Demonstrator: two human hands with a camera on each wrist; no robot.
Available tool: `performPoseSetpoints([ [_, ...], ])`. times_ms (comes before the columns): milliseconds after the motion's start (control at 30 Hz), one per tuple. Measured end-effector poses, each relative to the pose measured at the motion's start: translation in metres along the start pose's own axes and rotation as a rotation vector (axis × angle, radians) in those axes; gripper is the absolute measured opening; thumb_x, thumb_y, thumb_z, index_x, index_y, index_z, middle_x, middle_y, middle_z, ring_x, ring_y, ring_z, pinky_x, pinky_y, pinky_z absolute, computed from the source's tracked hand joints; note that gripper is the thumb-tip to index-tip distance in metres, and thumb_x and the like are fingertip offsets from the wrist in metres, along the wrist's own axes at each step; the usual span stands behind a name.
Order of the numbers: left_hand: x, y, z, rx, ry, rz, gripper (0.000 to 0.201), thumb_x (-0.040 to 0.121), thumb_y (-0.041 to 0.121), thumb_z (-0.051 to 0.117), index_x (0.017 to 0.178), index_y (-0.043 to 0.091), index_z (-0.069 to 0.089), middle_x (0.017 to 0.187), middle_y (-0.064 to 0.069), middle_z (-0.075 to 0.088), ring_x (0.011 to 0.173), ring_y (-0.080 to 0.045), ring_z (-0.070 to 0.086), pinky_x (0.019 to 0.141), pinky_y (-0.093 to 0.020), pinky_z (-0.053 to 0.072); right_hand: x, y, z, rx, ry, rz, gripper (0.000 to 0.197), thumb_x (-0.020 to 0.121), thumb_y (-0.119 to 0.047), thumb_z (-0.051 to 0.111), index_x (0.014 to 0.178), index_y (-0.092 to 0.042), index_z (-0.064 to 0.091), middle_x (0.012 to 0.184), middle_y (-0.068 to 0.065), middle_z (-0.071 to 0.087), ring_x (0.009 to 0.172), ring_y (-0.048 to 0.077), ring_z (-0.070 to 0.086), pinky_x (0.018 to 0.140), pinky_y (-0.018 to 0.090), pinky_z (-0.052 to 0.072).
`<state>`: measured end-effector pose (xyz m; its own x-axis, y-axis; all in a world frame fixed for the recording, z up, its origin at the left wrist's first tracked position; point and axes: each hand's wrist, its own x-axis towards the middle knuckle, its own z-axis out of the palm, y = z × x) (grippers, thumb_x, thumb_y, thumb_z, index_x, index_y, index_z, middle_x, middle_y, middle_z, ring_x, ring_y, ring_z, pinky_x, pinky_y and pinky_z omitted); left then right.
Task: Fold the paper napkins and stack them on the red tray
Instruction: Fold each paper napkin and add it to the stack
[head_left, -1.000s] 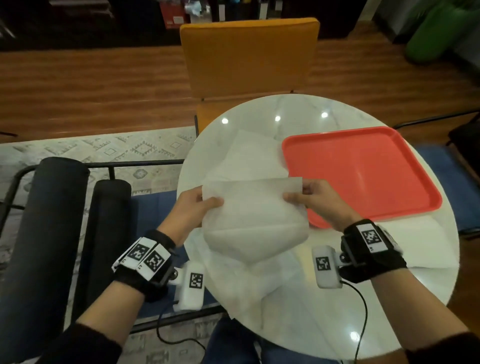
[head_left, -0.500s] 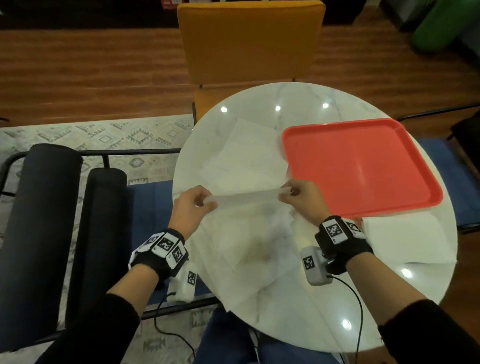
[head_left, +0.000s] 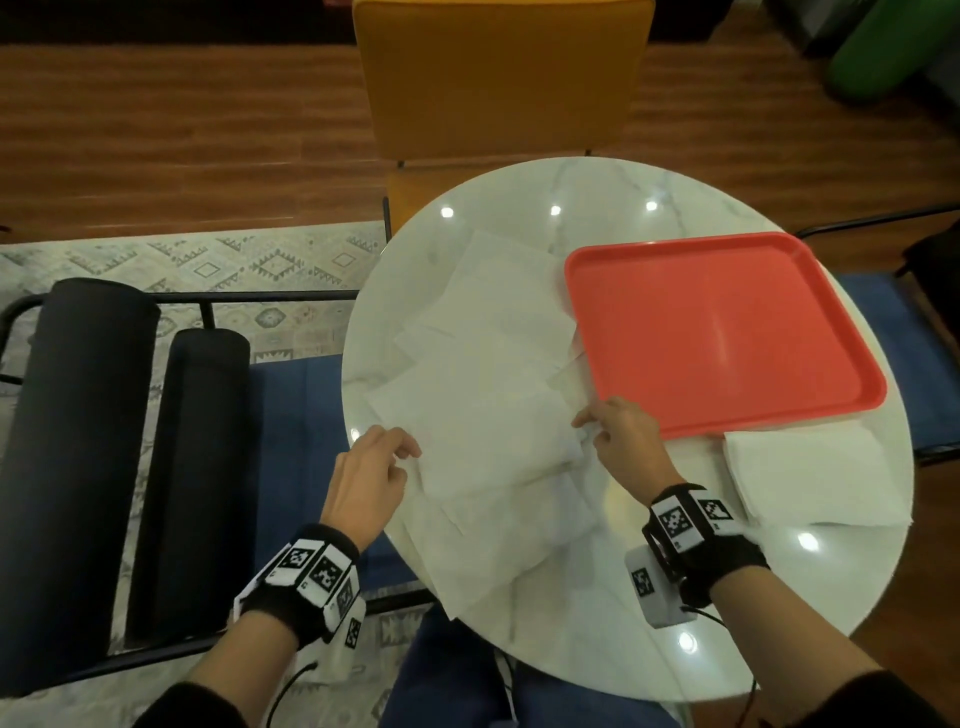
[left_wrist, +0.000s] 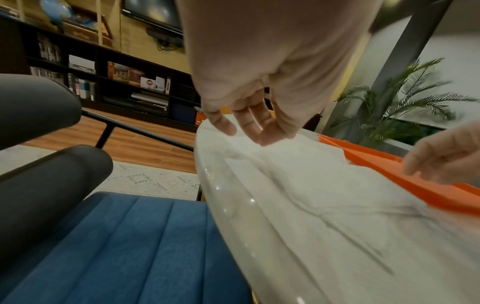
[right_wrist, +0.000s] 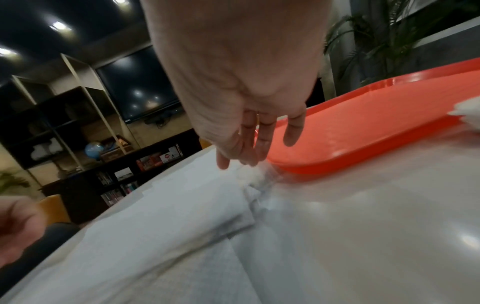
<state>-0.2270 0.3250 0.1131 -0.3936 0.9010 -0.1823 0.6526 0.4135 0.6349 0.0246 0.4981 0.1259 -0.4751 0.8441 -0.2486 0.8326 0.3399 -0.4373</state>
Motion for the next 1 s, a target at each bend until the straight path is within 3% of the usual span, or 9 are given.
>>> performPoseSetpoints([
  [133,0.011,0.022,0.015,0.025,0.055,0.112,0.034,0.091,0.009,0.051,0.125,0.016,0.054,0.125,-0.004,0.054,0.111,-0.024,0.055,0.097,-0.038,0.043,0.01,-0.037,0.013,-0.004,0.092,-0.115,0.038,0.088,-0.003,0.051,0.124,-0.014,0.057,0.13,0.007,0.055,0.123,0.027,0.049,0.1,0.044,0.038],
  [233,0.017,0.034,0.038,0.23,-0.155,0.075,0.061,0.099,0.04,0.033,0.15,0.014,0.013,0.159,-0.002,0.009,0.147,-0.02,0.01,0.116,-0.046,0.008,0.009,-0.073,0.04,-0.079,-0.144,-0.255,0.051,0.101,-0.024,0.035,0.149,-0.012,0.023,0.158,0.007,0.018,0.146,0.022,0.014,0.116,0.045,0.013],
  [333,0.018,0.025,0.058,0.417,-0.312,0.035,0.083,0.084,0.065,0.002,0.145,0.014,-0.022,0.151,-0.001,-0.029,0.145,-0.018,-0.018,0.112,-0.055,-0.01,0.008,-0.09,0.066,-0.143,-0.357,-0.293,0.055,0.103,-0.037,0.018,0.152,-0.019,0.0,0.16,-0.001,-0.008,0.147,0.016,-0.01,0.117,0.047,-0.006],
  [467,0.018,0.011,0.068,0.437,-0.314,0.021,0.108,0.057,0.083,-0.026,0.14,0.016,-0.027,0.147,0.002,-0.034,0.138,-0.01,-0.026,0.108,-0.052,-0.016,0.008,-0.07,0.075,-0.234,-0.391,-0.265,0.056,0.102,-0.042,0.015,0.151,-0.025,-0.007,0.159,-0.006,-0.014,0.146,0.012,-0.012,0.117,0.047,-0.009],
  [700,0.02,0.006,0.071,0.417,-0.325,0.031,0.107,0.058,0.083,-0.025,0.14,0.015,-0.031,0.146,0.004,-0.039,0.136,-0.008,-0.03,0.107,-0.053,-0.019,0.004,-0.016,0.057,-0.253,-0.299,-0.079,0.056,0.101,-0.044,0.015,0.149,-0.031,-0.01,0.157,-0.014,-0.016,0.145,0.007,-0.012,0.117,0.045,-0.008],
  [800,0.02,0.009,0.07,0.423,-0.298,0.022,0.098,0.07,0.078,-0.013,0.147,0.017,-0.02,0.152,0.003,-0.03,0.141,-0.008,-0.02,0.112,-0.054,-0.009,0.001,-0.013,0.057,-0.244,-0.282,-0.047,0.056,0.101,-0.043,0.016,0.149,-0.031,-0.011,0.157,-0.013,-0.017,0.146,0.009,-0.012,0.117,0.044,-0.007],
  [867,0.02,0.014,0.065,0.433,-0.132,0.054,0.076,0.088,0.059,0.01,0.151,0.016,0.012,0.16,-0.001,0.005,0.145,-0.012,0.015,0.11,-0.053,0.017,0.001,-0.017,0.056,-0.236,-0.282,-0.042,0.057,0.102,-0.042,0.017,0.15,-0.028,-0.011,0.158,-0.01,-0.016,0.146,0.012,-0.011,0.117,0.044,-0.007],
  [933,0.024,0.021,0.058,0.455,0.022,0.086,0.051,0.093,0.035,0.039,0.142,0.018,0.04,0.147,-0.005,0.041,0.124,-0.021,0.048,0.095,-0.044,0.03,0.001,-0.022,0.053,-0.232,-0.304,-0.033,0.058,0.102,-0.041,0.018,0.15,-0.024,-0.01,0.158,-0.007,-0.016,0.147,0.015,-0.01,0.117,0.046,-0.006],
  [1000,0.031,0.029,0.049,0.449,0.007,0.013,0.049,0.088,0.028,0.052,0.137,0.02,0.044,0.13,-0.004,0.052,0.11,-0.024,0.051,0.088,-0.039,0.028,0.003,-0.026,0.048,-0.247,-0.325,-0.039,0.058,0.103,-0.038,0.02,0.151,-0.021,-0.006,0.159,-0.003,-0.013,0.147,0.019,-0.007,0.117,0.048,-0.004],
])
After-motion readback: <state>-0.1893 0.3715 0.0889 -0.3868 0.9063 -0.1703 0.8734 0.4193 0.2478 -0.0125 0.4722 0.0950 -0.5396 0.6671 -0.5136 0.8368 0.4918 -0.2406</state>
